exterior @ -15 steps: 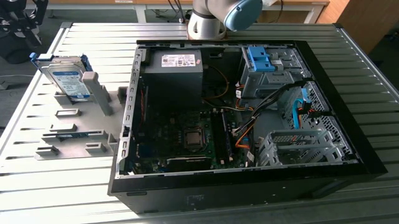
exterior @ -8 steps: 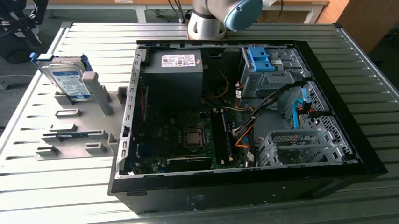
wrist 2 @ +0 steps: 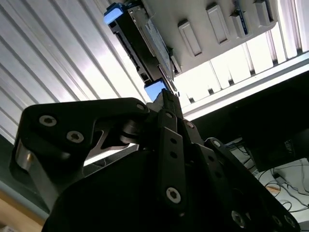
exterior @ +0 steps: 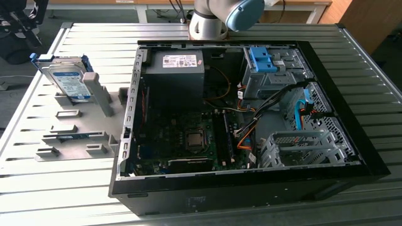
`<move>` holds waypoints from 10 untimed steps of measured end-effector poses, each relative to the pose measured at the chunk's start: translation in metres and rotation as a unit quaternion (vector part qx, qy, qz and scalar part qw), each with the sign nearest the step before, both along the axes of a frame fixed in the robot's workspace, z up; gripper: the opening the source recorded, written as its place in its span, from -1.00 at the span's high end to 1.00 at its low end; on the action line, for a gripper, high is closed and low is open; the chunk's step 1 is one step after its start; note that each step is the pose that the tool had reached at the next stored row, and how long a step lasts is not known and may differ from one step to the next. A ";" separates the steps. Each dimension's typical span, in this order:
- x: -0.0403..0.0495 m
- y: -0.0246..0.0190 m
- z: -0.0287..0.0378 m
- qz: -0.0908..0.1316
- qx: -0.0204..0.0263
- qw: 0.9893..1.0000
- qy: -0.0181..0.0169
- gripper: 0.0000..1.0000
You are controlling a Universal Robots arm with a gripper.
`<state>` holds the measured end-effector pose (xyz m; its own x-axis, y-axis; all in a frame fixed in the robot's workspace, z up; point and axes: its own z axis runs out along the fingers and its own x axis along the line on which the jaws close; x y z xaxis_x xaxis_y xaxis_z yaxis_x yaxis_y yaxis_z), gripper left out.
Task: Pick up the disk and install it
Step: 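Pick up the disk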
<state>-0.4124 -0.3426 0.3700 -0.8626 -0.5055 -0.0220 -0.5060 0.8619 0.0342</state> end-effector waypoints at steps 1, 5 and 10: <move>0.0000 0.0000 0.0000 0.004 0.000 1.000 0.000 0.79; 0.0000 0.0000 0.0000 0.021 0.000 1.000 0.000 0.79; 0.0000 0.0000 0.0000 0.040 0.000 0.999 0.000 0.79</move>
<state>-0.4124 -0.3426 0.3700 -0.8198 -0.5723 -0.0220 -0.5727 0.8190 0.0342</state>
